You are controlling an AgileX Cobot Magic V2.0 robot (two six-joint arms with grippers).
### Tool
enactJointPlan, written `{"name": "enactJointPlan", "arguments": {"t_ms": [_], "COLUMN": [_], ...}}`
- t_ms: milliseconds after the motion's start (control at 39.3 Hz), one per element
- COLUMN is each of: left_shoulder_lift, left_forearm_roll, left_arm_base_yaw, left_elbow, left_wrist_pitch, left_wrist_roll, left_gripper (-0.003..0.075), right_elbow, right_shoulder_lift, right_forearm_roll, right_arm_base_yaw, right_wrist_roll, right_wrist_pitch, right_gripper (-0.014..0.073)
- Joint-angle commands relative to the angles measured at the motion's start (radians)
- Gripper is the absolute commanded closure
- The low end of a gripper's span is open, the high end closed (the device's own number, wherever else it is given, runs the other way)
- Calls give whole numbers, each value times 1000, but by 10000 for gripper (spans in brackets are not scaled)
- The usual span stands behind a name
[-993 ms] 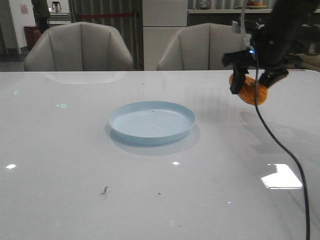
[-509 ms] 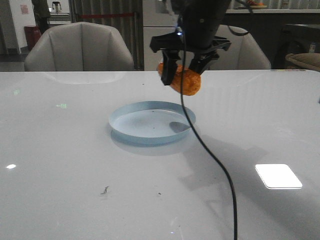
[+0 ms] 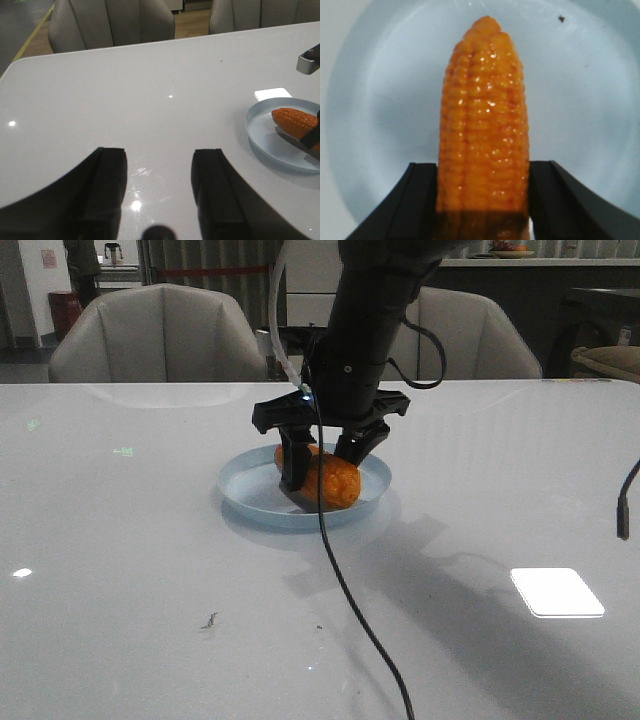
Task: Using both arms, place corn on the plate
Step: 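Carry the corn with the right gripper and lower it onto the plate, then open the right gripper and lift it away from the corn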
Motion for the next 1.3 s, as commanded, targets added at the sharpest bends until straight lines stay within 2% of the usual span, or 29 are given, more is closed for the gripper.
{"name": "enactJointPlan", "arguments": {"t_ms": [0,153,280,306,382,560,713,866,942,1095,1146,1273], "left_shoulder_lift": [-3,-3,-3,-3,-3,-3,-3,-3,-3,-3,-3,-3], "left_forearm_roll": [-6,-6,-6,-6,-6,-6,-6,-6,-6,-6,-6,-6], "left_arm_base_yaw": [-1,-1,-1,-1,-1,-1,-1,-1,-1,-1,-1,-1], "left_elbow": [-30,-30,-30,-30,-30,-30,-30,-30,-30,-30,-30,-30], "left_wrist_pitch": [-81,-81,-81,-81,-81,-81,-81,-81,-81,-81,-81,-81], "left_wrist_roll": [0,0,0,0,0,0,0,0,0,0,0,0], "left_gripper": [344,344,344,344,344,344,344,344,344,344,344,344], "right_elbow": [-37,-39,-40,-40,-44,-138,-189,-188,-171,5,120,536], "right_shoulder_lift": [-72,-72,-72,-72,-72,-90,-229,-401,-480,-703,-789,-1055], "right_forearm_roll": [9,9,9,13,48,46,51,35,30,29,29,29], "right_arm_base_yaw": [-3,-3,-3,-3,-3,-19,-79,-150,-181,-270,-301,-401], "right_wrist_roll": [-9,-9,-9,-9,-9,3,50,-30,-35,-35,-35,-35], "right_wrist_pitch": [-41,-43,-57,-61,-84,42,66,150,146,85,41,-143], "right_gripper": [264,231,13,-6,15,15,15,15,15,15,15,15]}}
